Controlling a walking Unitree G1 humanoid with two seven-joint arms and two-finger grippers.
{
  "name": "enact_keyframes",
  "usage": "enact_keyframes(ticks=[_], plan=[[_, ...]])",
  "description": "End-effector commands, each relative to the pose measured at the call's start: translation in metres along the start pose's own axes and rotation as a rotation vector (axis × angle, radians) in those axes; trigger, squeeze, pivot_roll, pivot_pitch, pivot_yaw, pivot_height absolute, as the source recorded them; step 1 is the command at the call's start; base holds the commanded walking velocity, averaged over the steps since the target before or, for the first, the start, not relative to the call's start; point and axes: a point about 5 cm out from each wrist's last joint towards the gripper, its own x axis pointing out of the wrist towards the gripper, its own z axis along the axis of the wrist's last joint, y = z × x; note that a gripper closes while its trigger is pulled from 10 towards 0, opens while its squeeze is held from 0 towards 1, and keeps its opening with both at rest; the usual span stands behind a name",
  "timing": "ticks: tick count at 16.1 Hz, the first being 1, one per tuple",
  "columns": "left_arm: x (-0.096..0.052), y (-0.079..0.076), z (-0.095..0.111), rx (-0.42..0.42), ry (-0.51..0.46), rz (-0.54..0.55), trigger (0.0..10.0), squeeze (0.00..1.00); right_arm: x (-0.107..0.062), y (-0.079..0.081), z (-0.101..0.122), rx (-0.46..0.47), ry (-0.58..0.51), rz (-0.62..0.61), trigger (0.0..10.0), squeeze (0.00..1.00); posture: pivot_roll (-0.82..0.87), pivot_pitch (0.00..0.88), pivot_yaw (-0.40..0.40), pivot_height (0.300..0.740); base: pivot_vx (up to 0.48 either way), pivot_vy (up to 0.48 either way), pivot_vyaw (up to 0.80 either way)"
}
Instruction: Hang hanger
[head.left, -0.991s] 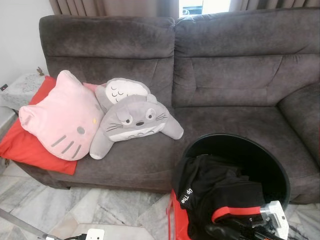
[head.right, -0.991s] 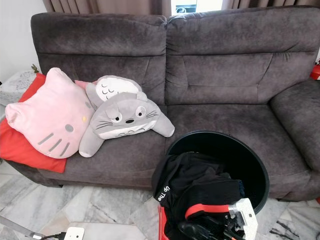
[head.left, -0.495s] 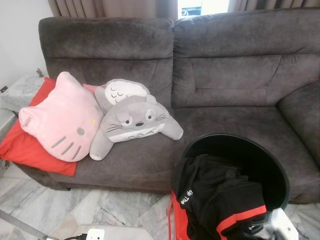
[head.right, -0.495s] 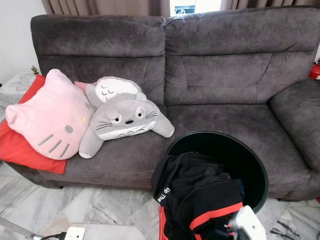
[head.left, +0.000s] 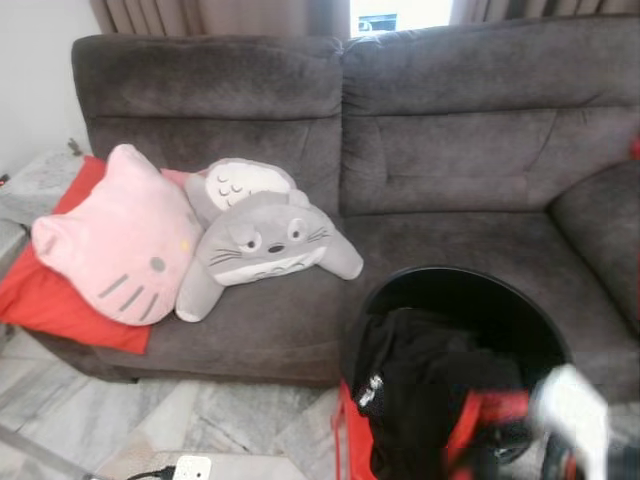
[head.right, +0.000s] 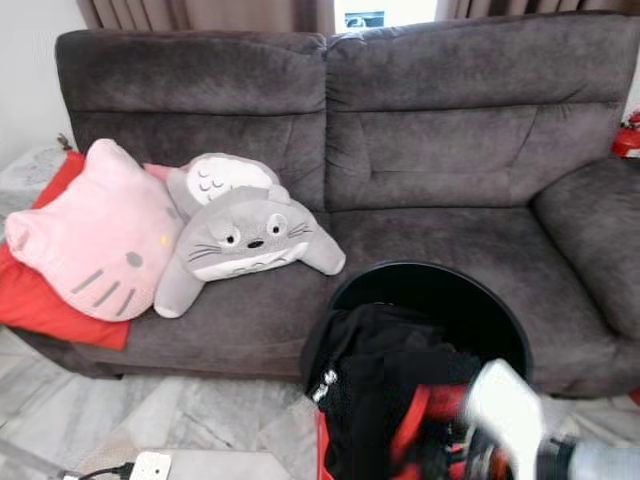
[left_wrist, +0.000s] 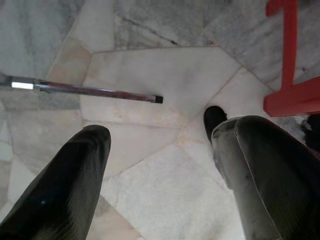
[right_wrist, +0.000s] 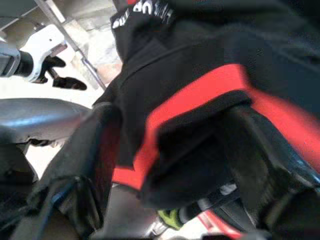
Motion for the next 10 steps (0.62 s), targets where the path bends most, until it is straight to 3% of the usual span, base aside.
enact_keyframes(ticks=[1,2,5,7,10], plan=[[-0.001,0.004,-0.004,0.007,0.020,0.005,10.0,0.00,0.000,0.012,0.003,-0.003,0.002,0.078,10.0,0.00,-0.29,0.000,0.070,0.740,0.000,0.000,0.00],[-0.001,0.004,-0.004,0.006,0.022,0.004,10.0,0.00,-0.001,0.025,0.002,-0.043,0.053,0.165,10.0,0.00,-0.29,0.000,0.071,0.740,0.000,0.000,0.00],[-0.001,0.004,-0.004,0.006,0.023,0.002,10.0,0.00,-0.001,0.022,0.007,-0.071,0.037,0.154,10.0,0.00,-0.29,0.000,0.073,0.740,0.000,0.000,0.00],[-0.001,0.004,-0.005,0.003,0.023,-0.004,10.0,0.00,-0.001,0.035,0.019,-0.099,0.007,0.236,10.0,0.00,-0.30,0.000,0.076,0.740,0.000,0.000,0.00],[-0.001,0.003,-0.005,0.007,0.025,-0.014,10.0,0.00,-0.006,0.038,0.035,-0.177,-0.016,0.263,10.0,0.00,-0.32,0.000,0.080,0.740,0.000,0.000,0.00]])
